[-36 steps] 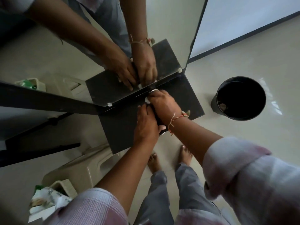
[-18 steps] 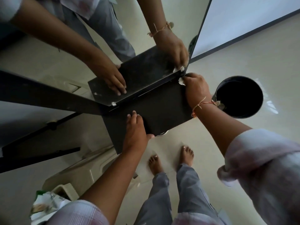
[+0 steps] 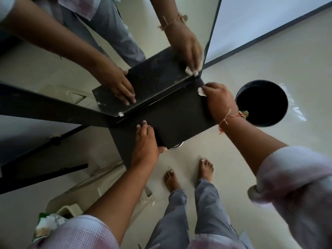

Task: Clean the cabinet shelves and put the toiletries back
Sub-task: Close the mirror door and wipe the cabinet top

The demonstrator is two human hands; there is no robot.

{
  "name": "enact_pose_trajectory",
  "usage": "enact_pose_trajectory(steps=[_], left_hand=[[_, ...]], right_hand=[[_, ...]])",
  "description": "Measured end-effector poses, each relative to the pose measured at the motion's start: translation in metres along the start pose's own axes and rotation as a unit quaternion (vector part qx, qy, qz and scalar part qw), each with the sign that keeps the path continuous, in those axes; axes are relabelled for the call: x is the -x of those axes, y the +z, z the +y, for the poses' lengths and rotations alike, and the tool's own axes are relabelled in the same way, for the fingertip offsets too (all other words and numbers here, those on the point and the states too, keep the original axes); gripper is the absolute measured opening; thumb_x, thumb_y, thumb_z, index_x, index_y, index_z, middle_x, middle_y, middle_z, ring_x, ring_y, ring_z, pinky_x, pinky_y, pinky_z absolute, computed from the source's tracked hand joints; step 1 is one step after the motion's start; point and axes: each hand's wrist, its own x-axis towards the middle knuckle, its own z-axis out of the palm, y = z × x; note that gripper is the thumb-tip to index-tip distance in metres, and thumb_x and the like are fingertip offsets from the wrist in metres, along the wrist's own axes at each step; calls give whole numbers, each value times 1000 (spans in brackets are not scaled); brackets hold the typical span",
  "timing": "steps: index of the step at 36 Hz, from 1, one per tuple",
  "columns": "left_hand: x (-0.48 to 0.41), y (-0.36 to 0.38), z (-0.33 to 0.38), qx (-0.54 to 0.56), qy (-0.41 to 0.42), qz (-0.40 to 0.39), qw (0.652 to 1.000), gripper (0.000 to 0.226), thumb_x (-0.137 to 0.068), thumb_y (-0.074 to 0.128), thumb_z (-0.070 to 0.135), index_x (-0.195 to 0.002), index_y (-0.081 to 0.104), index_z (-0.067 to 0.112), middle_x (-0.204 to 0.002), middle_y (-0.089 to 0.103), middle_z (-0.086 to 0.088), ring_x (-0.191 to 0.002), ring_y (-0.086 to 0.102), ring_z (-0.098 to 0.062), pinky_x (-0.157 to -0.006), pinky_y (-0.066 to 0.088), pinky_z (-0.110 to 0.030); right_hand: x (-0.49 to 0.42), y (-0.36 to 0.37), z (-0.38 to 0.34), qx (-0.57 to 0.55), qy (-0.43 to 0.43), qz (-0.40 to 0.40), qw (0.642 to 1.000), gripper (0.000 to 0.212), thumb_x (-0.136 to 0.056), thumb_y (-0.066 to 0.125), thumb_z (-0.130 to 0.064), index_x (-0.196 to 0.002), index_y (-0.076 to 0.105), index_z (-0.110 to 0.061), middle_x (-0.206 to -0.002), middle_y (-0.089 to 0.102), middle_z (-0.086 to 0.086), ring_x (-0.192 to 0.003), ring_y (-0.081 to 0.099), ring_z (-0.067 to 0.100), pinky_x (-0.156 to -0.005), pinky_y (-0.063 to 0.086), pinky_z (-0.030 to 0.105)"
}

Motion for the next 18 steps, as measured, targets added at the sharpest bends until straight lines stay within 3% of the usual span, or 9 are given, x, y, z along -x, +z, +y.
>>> enact_pose_trajectory(steps=[9,18], left_hand=[[-1,0,3,-10,-9,-3,1000,91,-73,81,31,-145,30,8,-162,9,-8,-149,2,-28,-119,21,-38],[-2,-1,3,-8,-7,-3,1000,88,-73,81,28,-143,32,7,-161,9,-8,-149,3,-28,-118,22,-39]], right_hand=[[105,0,6,6,19,36,999,24,-89,57,-1,-110,71,0,-115,66,17,-101,62,35,-95,50,41],[109,24,-57,-62,-144,-88,984,37,-85,53,3,-118,67,-7,-123,62,9,-105,58,27,-90,53,33]])
